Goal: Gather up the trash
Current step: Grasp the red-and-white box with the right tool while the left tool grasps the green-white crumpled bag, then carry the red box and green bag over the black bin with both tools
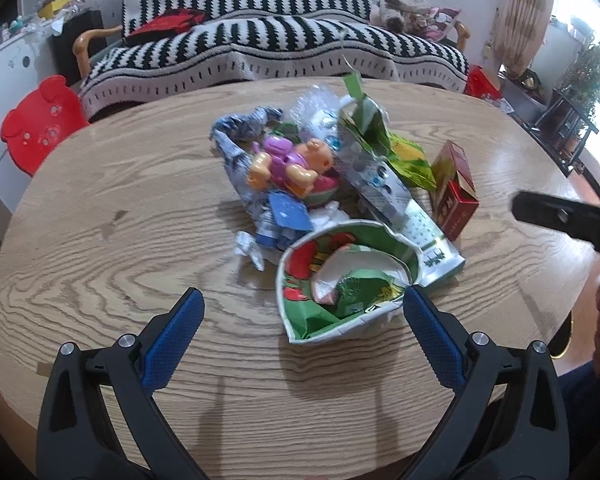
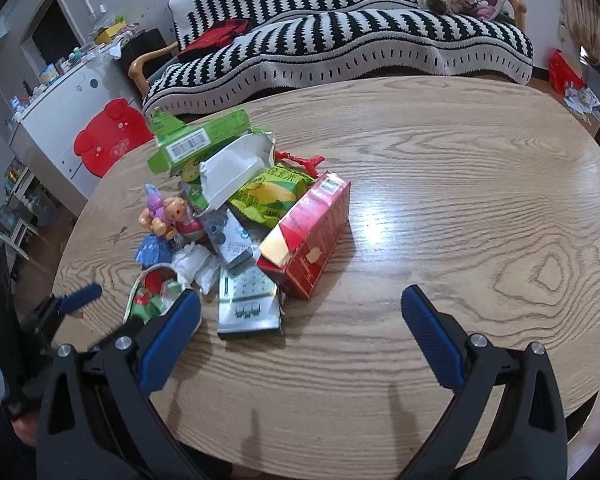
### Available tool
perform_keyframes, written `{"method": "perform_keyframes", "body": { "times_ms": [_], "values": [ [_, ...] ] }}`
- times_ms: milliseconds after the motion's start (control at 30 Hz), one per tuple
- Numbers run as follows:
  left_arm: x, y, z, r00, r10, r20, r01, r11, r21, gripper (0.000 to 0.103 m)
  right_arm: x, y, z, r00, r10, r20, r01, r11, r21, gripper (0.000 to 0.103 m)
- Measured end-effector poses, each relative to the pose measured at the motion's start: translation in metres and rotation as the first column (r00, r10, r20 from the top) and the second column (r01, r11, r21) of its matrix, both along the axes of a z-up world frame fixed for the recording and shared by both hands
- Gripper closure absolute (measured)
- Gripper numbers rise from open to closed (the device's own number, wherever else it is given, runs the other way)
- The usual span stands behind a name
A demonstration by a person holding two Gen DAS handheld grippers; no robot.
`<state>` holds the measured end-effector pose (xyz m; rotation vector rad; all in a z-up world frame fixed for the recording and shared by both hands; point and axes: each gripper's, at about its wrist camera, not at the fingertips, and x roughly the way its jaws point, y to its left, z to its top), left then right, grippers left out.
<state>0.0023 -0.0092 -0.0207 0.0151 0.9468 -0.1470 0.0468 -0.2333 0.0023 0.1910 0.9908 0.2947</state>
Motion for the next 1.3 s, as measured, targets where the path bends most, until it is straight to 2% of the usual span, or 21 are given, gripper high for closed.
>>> {"method": "perform_keyframes", "body": {
  "times_ms": [233, 367, 433, 567, 667, 700, 767, 800, 833, 867, 900, 1100, 1300],
  "values": [
    [0.011, -0.009, -0.015, 0.997, -0.016, -0.070, 0.012, 0.998, -0.055, 0.006, 0.035, 0.008, -0.016, 0.996, -0.039, -0.079, 0.045, 0.997, 0.067, 0.006],
    [0.008, -0.015, -0.010, 0.999, -0.030, -0.027, 0.028, 0.999, -0.046, 0.006, 0.050, 0.012, -0.025, 0.992, -0.066, -0.110, 0.074, 0.995, 0.063, 0.007],
    [0.008, -0.017, -0.011, 0.999, -0.033, -0.020, 0.033, 0.999, -0.036, 0.006, 0.054, 0.014, -0.030, 0.990, -0.071, -0.120, 0.077, 0.996, 0.049, 0.017],
    [0.016, -0.013, -0.020, 0.998, -0.019, -0.067, 0.015, 0.998, -0.065, 0.006, 0.058, 0.014, -0.037, 0.987, -0.075, -0.140, 0.080, 0.996, 0.030, 0.032],
    [0.019, -0.013, -0.023, 0.997, -0.005, -0.072, 0.002, 0.999, -0.052, 0.006, 0.059, 0.013, -0.044, 0.986, -0.066, -0.156, 0.071, 0.997, 0.028, 0.049],
    [0.020, -0.014, -0.023, 0.998, -0.006, -0.065, 0.003, 0.999, -0.045, 0.008, 0.059, 0.012, -0.046, 0.985, -0.064, -0.162, 0.071, 0.997, 0.034, 0.065],
    [0.019, -0.014, -0.021, 0.999, -0.010, -0.052, 0.007, 0.999, -0.052, 0.023, 0.057, 0.007, -0.046, 0.985, -0.065, -0.158, 0.073, 0.996, 0.044, 0.067],
    [0.019, -0.015, -0.021, 0.999, -0.014, -0.051, 0.011, 0.998, -0.058, 0.037, 0.055, 0.004, -0.044, 0.986, -0.065, -0.155, 0.074, 0.996, 0.049, 0.072],
    [0.019, -0.015, -0.020, 0.999, -0.015, -0.050, 0.012, 0.998, -0.061, 0.039, 0.052, 0.001, -0.042, 0.986, -0.066, -0.153, 0.076, 0.995, 0.060, 0.079],
    [0.018, -0.015, -0.019, 0.999, -0.012, -0.048, 0.009, 0.998, -0.056, 0.041, 0.050, -0.002, -0.040, 0.986, -0.064, -0.153, 0.076, 0.994, 0.073, 0.079],
    [0.017, -0.016, -0.018, 0.999, -0.009, -0.042, 0.007, 0.999, -0.054, 0.068, 0.047, -0.006, -0.038, 0.987, -0.062, -0.151, 0.076, 0.993, 0.090, 0.079],
    [0.013, -0.016, -0.011, 0.999, 0.015, -0.047, -0.018, 0.998, -0.060, 0.071, 0.032, -0.033, -0.024, 0.989, -0.076, -0.127, 0.095, 0.985, 0.147, 0.080],
    [0.004, -0.042, 0.018, 0.998, -0.016, 0.060, 0.017, 1.000, -0.013, 0.071, 0.008, -0.081, -0.003, 0.988, -0.138, -0.070, 0.148, 0.974, 0.173, 0.080]
  ]
}}
